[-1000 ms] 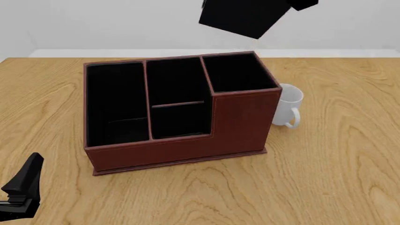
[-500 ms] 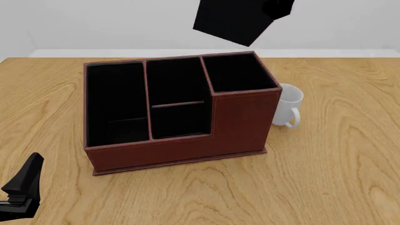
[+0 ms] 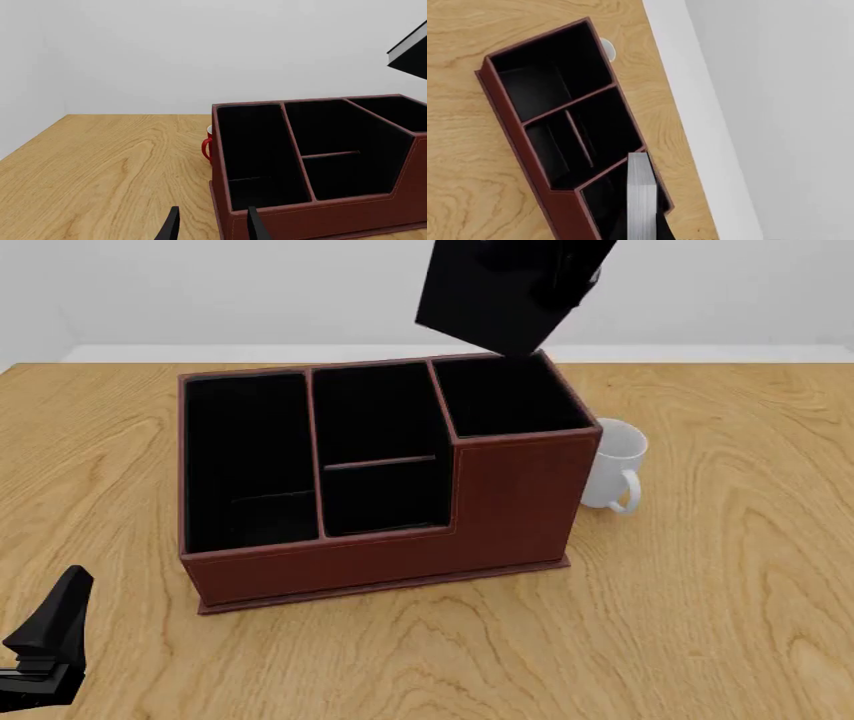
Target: Pick up the book and place it in the right compartment of the caddy.
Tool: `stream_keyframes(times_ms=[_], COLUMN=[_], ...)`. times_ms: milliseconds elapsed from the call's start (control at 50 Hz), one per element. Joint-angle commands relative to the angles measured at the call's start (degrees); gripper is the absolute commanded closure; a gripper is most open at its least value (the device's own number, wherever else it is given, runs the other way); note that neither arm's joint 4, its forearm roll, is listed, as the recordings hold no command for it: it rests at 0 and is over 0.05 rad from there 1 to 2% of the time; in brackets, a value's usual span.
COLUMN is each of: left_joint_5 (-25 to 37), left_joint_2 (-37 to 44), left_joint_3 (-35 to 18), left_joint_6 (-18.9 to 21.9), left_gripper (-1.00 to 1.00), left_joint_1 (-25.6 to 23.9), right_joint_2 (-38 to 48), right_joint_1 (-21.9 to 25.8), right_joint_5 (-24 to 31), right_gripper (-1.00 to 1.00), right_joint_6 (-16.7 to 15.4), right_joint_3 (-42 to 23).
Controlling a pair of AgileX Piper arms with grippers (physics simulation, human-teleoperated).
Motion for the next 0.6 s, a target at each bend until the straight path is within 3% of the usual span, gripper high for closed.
stream_keyframes(times_ms=[20,600], left_joint_5=[0.00,0.00], left_joint_2=[0.00,0.00], left_joint_3=[0.00,0.00], left_joint_6=[0.00,0.00], left_gripper=[-1.00,-1.00], left_joint_1=[0.00,0.00], right_joint_2=[0.14,0.31], right_joint_1=[-0.78,-3.41], right_joint_5=[-2.51,-6.49], right_gripper=[1.00,1.00], right_joint_6=[2.75,4.51], right_joint_3=[1.71,7.03])
